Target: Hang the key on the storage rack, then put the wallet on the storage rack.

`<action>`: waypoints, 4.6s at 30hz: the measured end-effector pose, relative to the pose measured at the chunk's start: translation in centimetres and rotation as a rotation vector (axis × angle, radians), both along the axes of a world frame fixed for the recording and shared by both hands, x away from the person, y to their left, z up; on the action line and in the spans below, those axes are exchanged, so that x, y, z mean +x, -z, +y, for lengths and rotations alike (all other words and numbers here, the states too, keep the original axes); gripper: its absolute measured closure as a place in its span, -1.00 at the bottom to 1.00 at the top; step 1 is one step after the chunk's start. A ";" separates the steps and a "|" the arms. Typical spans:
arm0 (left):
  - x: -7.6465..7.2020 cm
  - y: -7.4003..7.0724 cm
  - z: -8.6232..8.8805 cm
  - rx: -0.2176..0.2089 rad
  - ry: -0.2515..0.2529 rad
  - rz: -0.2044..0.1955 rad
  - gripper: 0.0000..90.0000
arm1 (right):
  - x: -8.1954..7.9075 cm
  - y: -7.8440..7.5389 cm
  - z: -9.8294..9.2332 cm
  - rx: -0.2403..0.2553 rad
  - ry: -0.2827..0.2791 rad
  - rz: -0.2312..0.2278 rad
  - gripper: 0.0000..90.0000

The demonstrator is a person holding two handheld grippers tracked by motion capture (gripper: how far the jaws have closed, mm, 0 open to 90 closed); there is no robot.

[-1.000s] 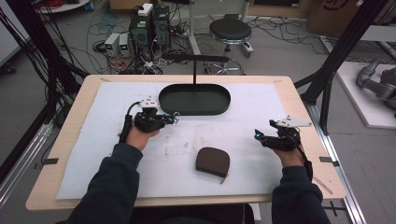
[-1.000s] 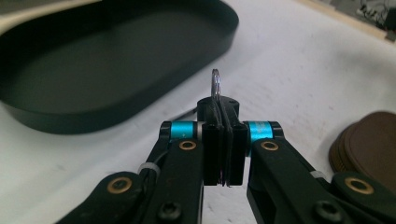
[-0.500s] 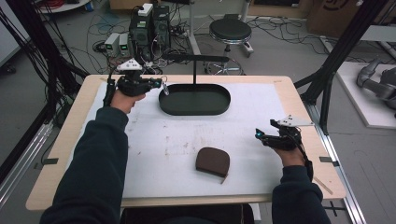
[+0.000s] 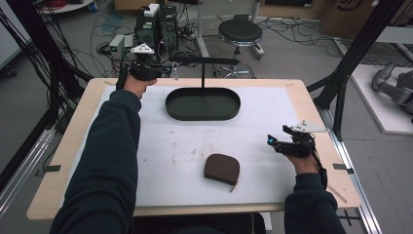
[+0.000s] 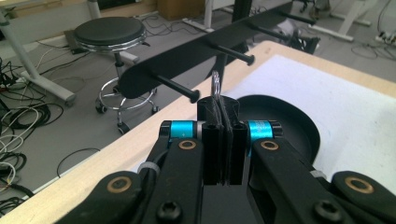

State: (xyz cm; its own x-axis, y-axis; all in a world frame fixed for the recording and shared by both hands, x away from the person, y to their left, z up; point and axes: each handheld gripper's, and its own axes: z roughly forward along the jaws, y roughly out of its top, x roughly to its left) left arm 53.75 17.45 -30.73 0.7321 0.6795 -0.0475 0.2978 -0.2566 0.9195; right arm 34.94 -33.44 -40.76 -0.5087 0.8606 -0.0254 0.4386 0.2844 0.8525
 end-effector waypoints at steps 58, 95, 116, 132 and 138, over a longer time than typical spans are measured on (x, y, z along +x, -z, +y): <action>-14.7 5.9 5.5 -0.140 -0.245 -0.062 -0.64 | -0.2 0.0 3.2 -0.045 -0.127 0.011 -0.53; -19.9 11.0 7.9 -0.102 -0.229 -0.021 -0.59 | -2.6 1.0 12.0 -0.111 -0.557 0.096 -0.52; -19.7 11.4 7.2 -0.065 -0.206 -0.002 -0.57 | -0.2 1.8 10.5 0.093 -0.627 0.350 0.65; -19.9 11.5 6.9 -0.052 -0.201 -0.007 -0.57 | 2.2 0.4 6.3 0.065 -0.339 0.179 0.79; -20.0 11.5 6.9 -0.051 -0.202 -0.008 -0.57 | 2.1 0.7 6.9 -0.057 -0.255 0.129 0.16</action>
